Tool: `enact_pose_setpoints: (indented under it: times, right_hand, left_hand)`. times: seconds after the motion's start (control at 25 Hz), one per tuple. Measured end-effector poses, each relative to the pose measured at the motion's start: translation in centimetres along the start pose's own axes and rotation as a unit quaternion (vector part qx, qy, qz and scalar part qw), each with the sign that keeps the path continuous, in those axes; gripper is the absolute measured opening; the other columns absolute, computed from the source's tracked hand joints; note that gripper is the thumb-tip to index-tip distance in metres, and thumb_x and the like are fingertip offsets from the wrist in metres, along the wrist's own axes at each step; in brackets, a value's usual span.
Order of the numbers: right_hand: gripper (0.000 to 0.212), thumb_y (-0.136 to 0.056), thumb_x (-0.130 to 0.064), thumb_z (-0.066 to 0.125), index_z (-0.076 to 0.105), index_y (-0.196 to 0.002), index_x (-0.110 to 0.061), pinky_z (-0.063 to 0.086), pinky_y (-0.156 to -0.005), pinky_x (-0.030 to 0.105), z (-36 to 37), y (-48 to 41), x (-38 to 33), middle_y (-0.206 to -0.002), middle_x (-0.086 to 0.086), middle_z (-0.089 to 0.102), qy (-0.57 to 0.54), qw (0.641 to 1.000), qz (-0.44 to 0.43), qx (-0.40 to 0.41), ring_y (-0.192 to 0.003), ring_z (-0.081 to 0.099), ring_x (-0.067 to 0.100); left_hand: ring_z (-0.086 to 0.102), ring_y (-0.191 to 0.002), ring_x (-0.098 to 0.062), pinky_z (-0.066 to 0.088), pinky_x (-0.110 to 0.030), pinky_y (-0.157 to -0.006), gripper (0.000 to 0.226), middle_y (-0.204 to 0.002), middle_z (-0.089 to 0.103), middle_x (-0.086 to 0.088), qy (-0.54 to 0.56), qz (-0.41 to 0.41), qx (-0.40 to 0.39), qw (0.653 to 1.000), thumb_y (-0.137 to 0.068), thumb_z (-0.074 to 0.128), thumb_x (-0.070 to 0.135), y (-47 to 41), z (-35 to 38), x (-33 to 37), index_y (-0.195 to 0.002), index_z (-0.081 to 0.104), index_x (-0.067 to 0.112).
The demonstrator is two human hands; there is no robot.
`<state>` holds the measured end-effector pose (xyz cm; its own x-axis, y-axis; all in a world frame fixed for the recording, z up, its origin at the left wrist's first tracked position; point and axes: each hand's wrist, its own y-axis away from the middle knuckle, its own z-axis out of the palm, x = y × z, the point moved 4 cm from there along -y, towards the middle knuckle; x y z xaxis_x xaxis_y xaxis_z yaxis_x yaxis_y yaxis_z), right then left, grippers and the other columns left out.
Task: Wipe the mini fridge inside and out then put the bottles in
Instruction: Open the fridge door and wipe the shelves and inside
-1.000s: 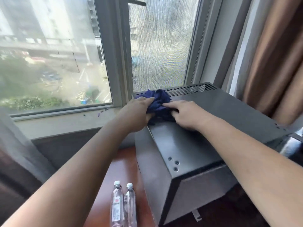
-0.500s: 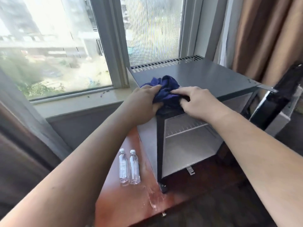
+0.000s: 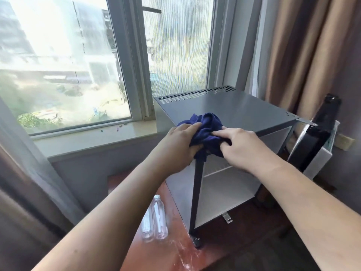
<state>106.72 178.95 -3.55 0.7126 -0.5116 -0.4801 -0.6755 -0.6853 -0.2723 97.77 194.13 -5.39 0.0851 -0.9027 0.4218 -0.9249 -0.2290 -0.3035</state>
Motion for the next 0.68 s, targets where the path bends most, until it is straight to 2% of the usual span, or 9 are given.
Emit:
enact_pose_setpoints:
  times: [0.08, 0.2, 0.28, 0.44, 0.48, 0.6, 0.68]
  right_hand:
    - [0.045, -0.096, -0.015, 0.049, 0.067, -0.131, -0.038, 0.024, -0.094, 0.003, 0.5, -1.1, -0.9, -0.143, -0.013, 0.060, 0.013, 1.000, 0.016, -0.015, -0.133, 0.050, 0.018]
    - [0.044, -0.096, -0.018, 0.049, 0.066, -0.131, -0.041, 0.036, -0.104, 0.020, 1.8, -3.7, -2.6, -0.141, -0.012, 0.062, 0.042, 0.998, 0.039, -0.018, -0.130, 0.054, 0.020]
    - [0.044, -0.096, -0.021, 0.049, 0.066, -0.131, -0.042, 0.040, -0.105, 0.024, 3.0, -5.7, -3.8, -0.137, -0.012, 0.064, 0.048, 0.996, 0.069, -0.018, -0.127, 0.055, 0.019]
    - [0.029, -0.091, -0.038, 0.058, 0.071, -0.117, -0.042, 0.050, -0.097, 0.028, 5.9, -10.3, -6.3, -0.097, -0.012, 0.076, 0.033, 0.992, 0.123, -0.009, -0.108, 0.065, 0.012]
    - [0.029, -0.089, -0.045, 0.061, 0.071, -0.116, -0.041, 0.051, -0.098, 0.030, 6.5, -11.2, -6.9, -0.094, -0.011, 0.076, 0.032, 0.991, 0.130, -0.003, -0.103, 0.067, 0.012]
    - [0.039, -0.085, -0.052, 0.069, 0.068, -0.120, -0.035, 0.054, -0.096, 0.037, 8.7, -14.1, -8.3, -0.103, -0.006, 0.073, 0.044, 0.987, 0.156, 0.015, -0.093, 0.071, 0.018]
    - [0.037, -0.086, -0.048, 0.071, 0.066, -0.120, -0.034, 0.053, -0.091, 0.032, 9.7, -15.7, -8.8, -0.109, -0.003, 0.069, 0.090, 0.981, 0.163, 0.048, -0.095, 0.069, 0.023]
  left_hand:
    - [0.043, -0.142, -0.028, 0.031, -0.037, -0.119, 0.062, -0.155, 0.047, -0.001, 0.021, 0.006, 0.010, 1.000, -0.101, 0.060, 0.032, -0.8, -0.3, -1.7, -0.158, 0.037, 0.022]
    - [0.041, -0.143, -0.026, 0.029, -0.033, -0.120, 0.064, -0.158, 0.044, 0.000, 0.052, 0.013, 0.024, 0.998, -0.101, 0.061, 0.028, -2.7, -0.6, -5.1, -0.159, 0.036, 0.021]
    - [0.041, -0.143, -0.023, 0.029, -0.032, -0.121, 0.065, -0.158, 0.043, 0.003, 0.081, 0.022, 0.037, 0.996, -0.100, 0.062, 0.026, -4.1, -0.6, -7.7, -0.159, 0.035, 0.022]
    - [0.035, -0.145, -0.018, 0.029, -0.033, -0.123, 0.067, -0.157, 0.036, 0.009, 0.145, 0.042, 0.063, 0.987, -0.098, 0.066, 0.025, -7.4, -0.3, -14.2, -0.158, 0.038, 0.030]
    - [0.033, -0.144, -0.019, 0.028, -0.034, -0.123, 0.067, -0.156, 0.033, 0.009, 0.141, 0.042, 0.078, 0.986, -0.097, 0.067, 0.026, -8.2, -0.2, -15.6, -0.157, 0.039, 0.034]
    - [0.031, -0.142, -0.022, 0.031, -0.040, -0.120, 0.070, -0.152, 0.026, 0.012, 0.143, 0.037, 0.100, 0.984, -0.093, 0.070, 0.031, -10.0, -0.2, -19.4, -0.153, 0.038, 0.050]
    - [0.037, -0.140, -0.022, 0.036, -0.042, -0.119, 0.074, -0.150, 0.030, 0.010, 0.192, 0.043, 0.096, 0.976, -0.092, 0.073, 0.029, -11.1, 0.0, -21.4, -0.151, 0.037, 0.055]
